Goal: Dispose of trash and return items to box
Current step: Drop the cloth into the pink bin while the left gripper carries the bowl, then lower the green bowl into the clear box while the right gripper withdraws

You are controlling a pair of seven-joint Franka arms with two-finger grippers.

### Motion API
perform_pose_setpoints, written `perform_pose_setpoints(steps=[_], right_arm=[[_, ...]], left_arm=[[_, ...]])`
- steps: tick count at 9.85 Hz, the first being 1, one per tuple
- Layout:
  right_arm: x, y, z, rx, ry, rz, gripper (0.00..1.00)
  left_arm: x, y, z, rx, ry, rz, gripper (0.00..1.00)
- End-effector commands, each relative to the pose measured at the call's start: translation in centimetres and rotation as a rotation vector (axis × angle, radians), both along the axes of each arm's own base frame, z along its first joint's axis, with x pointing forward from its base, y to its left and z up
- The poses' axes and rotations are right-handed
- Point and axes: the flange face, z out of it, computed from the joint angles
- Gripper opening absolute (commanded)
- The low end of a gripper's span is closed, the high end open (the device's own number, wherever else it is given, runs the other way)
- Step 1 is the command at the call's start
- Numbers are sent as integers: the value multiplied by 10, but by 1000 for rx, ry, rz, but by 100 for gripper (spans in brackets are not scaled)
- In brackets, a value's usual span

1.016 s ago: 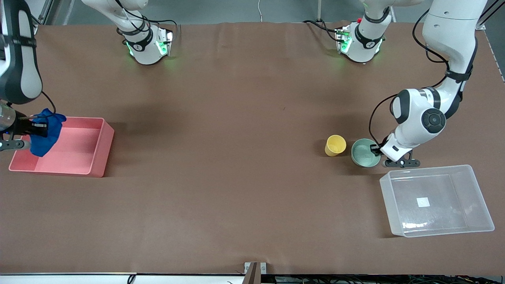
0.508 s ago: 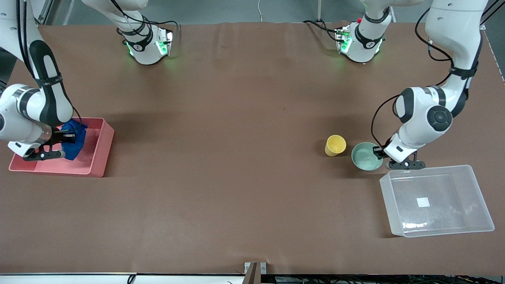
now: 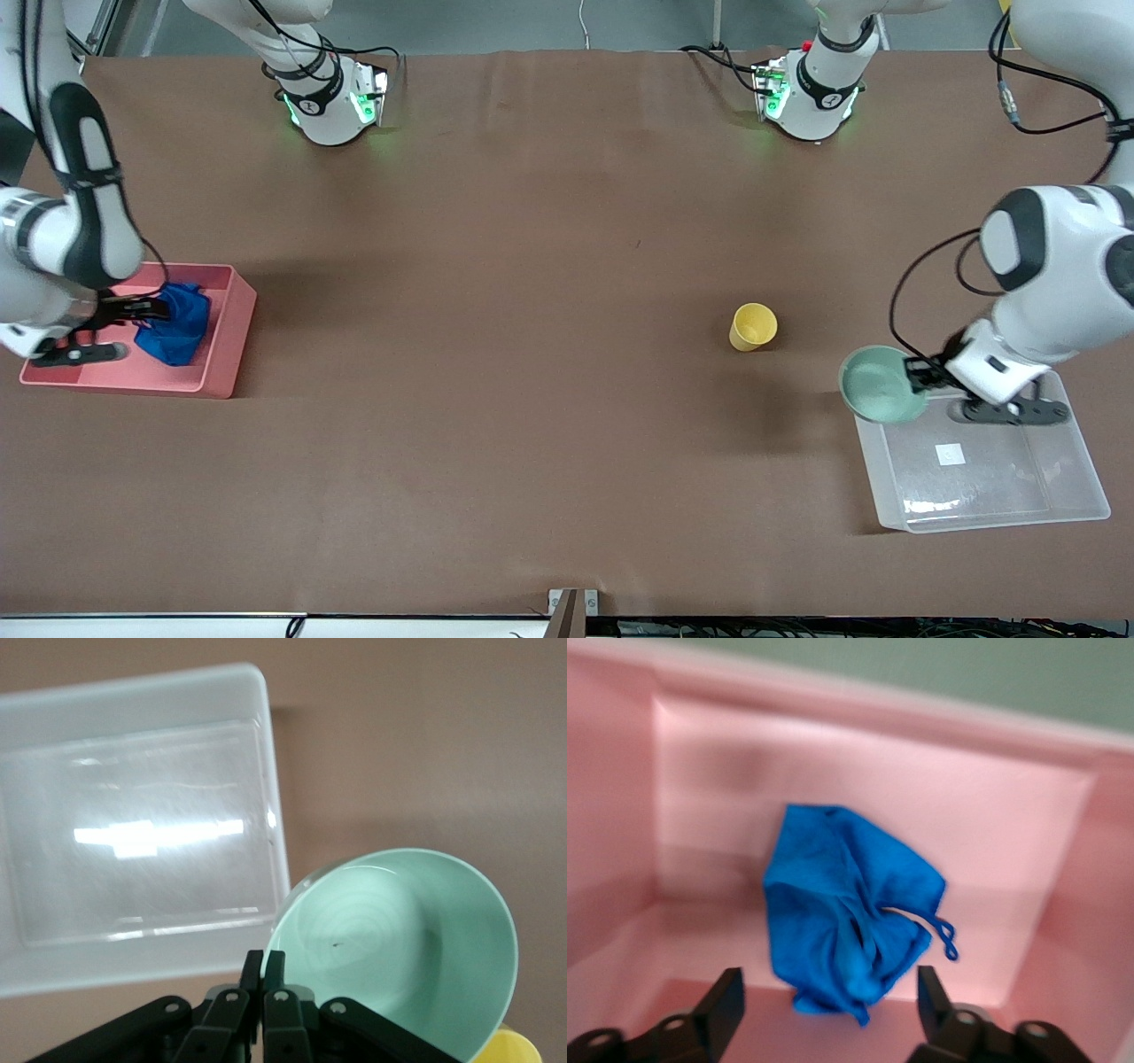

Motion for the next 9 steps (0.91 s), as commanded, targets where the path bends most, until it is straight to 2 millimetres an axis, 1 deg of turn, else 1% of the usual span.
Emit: perform_pose_setpoints(steps=[1, 2, 3, 4, 5, 6, 7, 8, 9], right_arm=[[22, 38, 122, 2, -71, -143, 100], [27, 55, 167, -8, -125, -198, 100], [25, 72, 210, -9, -175, -226, 100], [14, 81, 246, -7, -208, -250, 100], [-2, 92, 283, -2, -234, -259, 100], [-22, 98, 311, 6, -238, -260, 100], [-33, 99, 330, 11, -254, -257, 100], [-37, 99, 338, 45, -247, -263, 100], [-37, 100, 338, 53, -246, -263, 100]], left_arm=[[37, 46, -35, 16, 15, -53, 0], [47, 63, -39, 20, 1, -75, 0], [54, 76, -48, 24, -3, -70, 0], [61, 87, -63, 32, -1, -69, 0], [66, 104, -80, 38, -12, -62, 0], [68, 114, -100, 40, -22, -48, 0], [69, 122, -123, 46, -27, -37, 0], [68, 136, -147, 56, -22, -20, 0], [67, 137, -166, 56, -20, -16, 1]])
